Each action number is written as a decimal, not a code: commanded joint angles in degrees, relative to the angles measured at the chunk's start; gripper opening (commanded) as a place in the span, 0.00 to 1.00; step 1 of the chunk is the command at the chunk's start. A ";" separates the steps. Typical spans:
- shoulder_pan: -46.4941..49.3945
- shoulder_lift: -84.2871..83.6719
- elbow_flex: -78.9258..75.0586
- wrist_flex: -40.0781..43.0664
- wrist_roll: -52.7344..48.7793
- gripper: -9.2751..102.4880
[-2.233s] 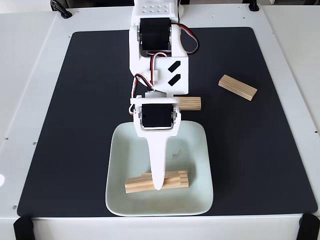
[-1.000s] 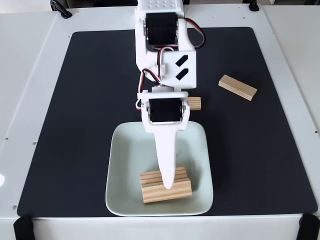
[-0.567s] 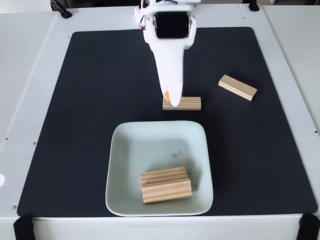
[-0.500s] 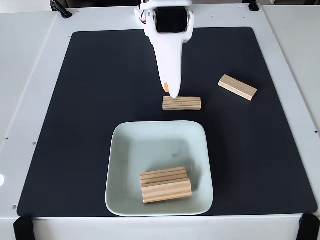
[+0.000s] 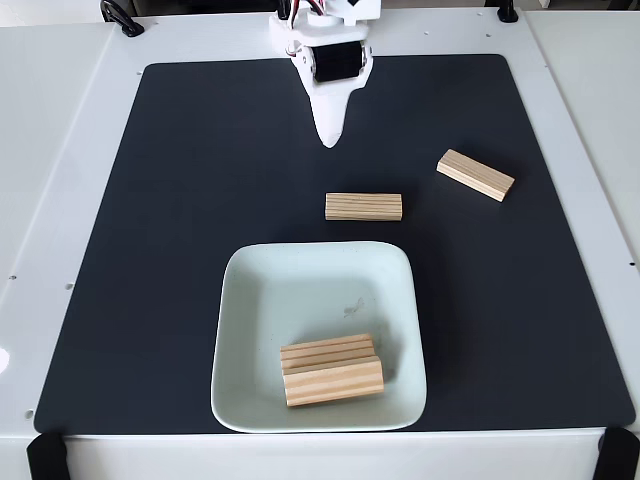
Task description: Pick up the wooden block and place them on the plate.
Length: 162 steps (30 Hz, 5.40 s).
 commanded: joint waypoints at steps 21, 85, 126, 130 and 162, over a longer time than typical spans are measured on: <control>-3.69 -26.81 -34.98 6.94 14.33 0.08; -5.01 -30.59 -32.26 4.57 17.58 0.27; -5.63 -2.37 -18.90 -1.85 12.74 0.08; -1.85 3.16 -12.13 -6.94 10.02 0.08; 4.13 -50.36 -79.45 -7.91 9.58 0.08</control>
